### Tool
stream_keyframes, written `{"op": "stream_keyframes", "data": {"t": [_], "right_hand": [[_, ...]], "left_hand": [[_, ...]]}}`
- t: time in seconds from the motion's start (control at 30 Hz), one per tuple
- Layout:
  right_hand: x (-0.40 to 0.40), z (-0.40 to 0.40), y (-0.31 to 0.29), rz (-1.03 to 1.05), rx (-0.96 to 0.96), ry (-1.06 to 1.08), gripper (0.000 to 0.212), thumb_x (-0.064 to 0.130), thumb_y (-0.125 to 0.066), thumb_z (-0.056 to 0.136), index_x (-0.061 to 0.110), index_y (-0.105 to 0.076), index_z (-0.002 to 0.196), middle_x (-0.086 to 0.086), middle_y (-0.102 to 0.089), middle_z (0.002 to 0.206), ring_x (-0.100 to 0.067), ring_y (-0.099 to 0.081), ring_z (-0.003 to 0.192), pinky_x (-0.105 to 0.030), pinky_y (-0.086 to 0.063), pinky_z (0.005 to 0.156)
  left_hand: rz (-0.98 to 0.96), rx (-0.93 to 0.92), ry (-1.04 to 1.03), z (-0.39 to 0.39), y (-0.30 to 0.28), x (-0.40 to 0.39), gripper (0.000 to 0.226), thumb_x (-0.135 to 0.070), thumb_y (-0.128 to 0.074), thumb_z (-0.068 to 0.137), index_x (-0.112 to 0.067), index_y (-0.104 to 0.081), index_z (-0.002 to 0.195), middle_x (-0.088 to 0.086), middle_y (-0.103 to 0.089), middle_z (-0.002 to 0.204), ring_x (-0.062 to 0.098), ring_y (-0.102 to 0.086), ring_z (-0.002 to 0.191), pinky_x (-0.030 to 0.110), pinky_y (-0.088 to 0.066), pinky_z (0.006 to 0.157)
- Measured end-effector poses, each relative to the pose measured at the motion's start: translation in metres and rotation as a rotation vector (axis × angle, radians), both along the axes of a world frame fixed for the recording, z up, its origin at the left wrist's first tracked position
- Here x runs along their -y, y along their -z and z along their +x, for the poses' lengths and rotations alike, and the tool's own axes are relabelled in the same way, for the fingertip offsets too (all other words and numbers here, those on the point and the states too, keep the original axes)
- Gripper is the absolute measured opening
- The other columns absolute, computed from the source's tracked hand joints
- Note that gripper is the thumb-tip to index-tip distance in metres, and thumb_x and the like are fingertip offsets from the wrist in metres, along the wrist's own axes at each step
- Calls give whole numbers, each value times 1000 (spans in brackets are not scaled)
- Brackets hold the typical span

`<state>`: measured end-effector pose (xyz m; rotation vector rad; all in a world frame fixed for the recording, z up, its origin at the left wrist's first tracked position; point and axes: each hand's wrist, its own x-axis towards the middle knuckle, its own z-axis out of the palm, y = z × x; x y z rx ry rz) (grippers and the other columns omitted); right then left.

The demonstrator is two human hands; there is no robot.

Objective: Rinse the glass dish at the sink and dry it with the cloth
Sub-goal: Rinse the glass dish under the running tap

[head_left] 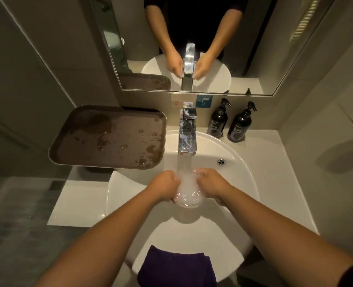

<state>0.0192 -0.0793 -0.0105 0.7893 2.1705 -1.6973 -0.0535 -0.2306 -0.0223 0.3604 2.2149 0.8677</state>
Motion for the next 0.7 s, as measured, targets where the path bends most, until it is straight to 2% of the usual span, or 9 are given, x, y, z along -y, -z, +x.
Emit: {"op": "stream_keyframes", "data": {"t": [0.1, 0.17, 0.23, 0.3, 0.4, 0.47, 0.53, 0.6, 0.7], "right_hand": [[-1, -3, -6, -20, 55, -92, 22, 15, -52, 94, 12, -74, 95, -3, -69, 81, -17, -60, 67, -22, -48, 51], [9, -4, -5, -57, -33, 119, 22, 16, -49, 90, 12, -70, 85, -8, -66, 81, -20, -56, 66, -28, -47, 59], [22, -1, 0, -105, -85, 375, 20, 20, -46, 85, 13, -64, 78, -12, -65, 83, -24, -58, 69, -37, -50, 65], [31, 4, 4, -95, -83, 459, 20, 17, -44, 86, 14, -63, 83, -12, -67, 86, -30, -63, 74, -42, -56, 68], [17, 6, 1, -98, -58, 283, 19, 14, -49, 90, 13, -68, 92, -9, -69, 84, -24, -66, 69, -37, -60, 61], [1, 3, -5, -80, -21, 18, 20, 12, -53, 94, 15, -73, 98, -3, -69, 77, -14, -61, 57, -26, -52, 51], [-9, -1, -13, -65, 33, -168, 21, 15, -54, 95, 17, -75, 102, -2, -70, 78, -14, -62, 59, -23, -50, 48], [-11, -5, -13, -36, 9, -150, 23, 14, -51, 94, 16, -73, 94, -4, -66, 76, -20, -60, 64, -27, -50, 52], [3, -9, -4, 9, -102, 169, 21, 21, -48, 87, 13, -67, 79, -5, -68, 77, -27, -63, 72, -42, -56, 66]], "left_hand": [[-73, 49, 64, -4, -13, 2, 36, -33, -41, 97, -11, -56, 73, 15, -63, 62, 29, -59, 52, 27, -42, 49], [-62, -87, -106, 3, -12, -4, 39, -33, -38, 99, -10, -57, 74, 13, -65, 72, 29, -59, 61, 31, -44, 58], [-9, -213, -335, 21, -3, -11, 35, -27, -35, 101, -5, -61, 92, 15, -68, 90, 31, -62, 79, 33, -44, 67], [60, -216, -445, 35, 1, -15, 29, -19, -34, 100, -4, -58, 108, 12, -65, 100, 32, -61, 93, 33, -43, 73], [66, -164, -230, 24, 1, -8, 27, -16, -35, 96, -11, -54, 113, 7, -64, 104, 28, -62, 94, 34, -48, 78], [4, -119, 44, 4, -5, -1, 22, -14, -34, 93, -10, -55, 97, 13, -67, 91, 34, -68, 81, 42, -56, 75], [-63, -60, 203, -6, -17, -1, 24, -16, -35, 96, -11, -51, 80, 16, -65, 75, 32, -67, 58, 36, -55, 65], [-109, -120, 171, -8, -20, -5, 32, -27, -34, 101, -11, -50, 78, 11, -63, 71, 24, -63, 47, 33, -51, 62], [-32, -246, -141, 5, -12, -13, 42, -33, -29, 101, -9, -54, 77, 8, -62, 65, 29, -69, 59, 37, -56, 64]]}}
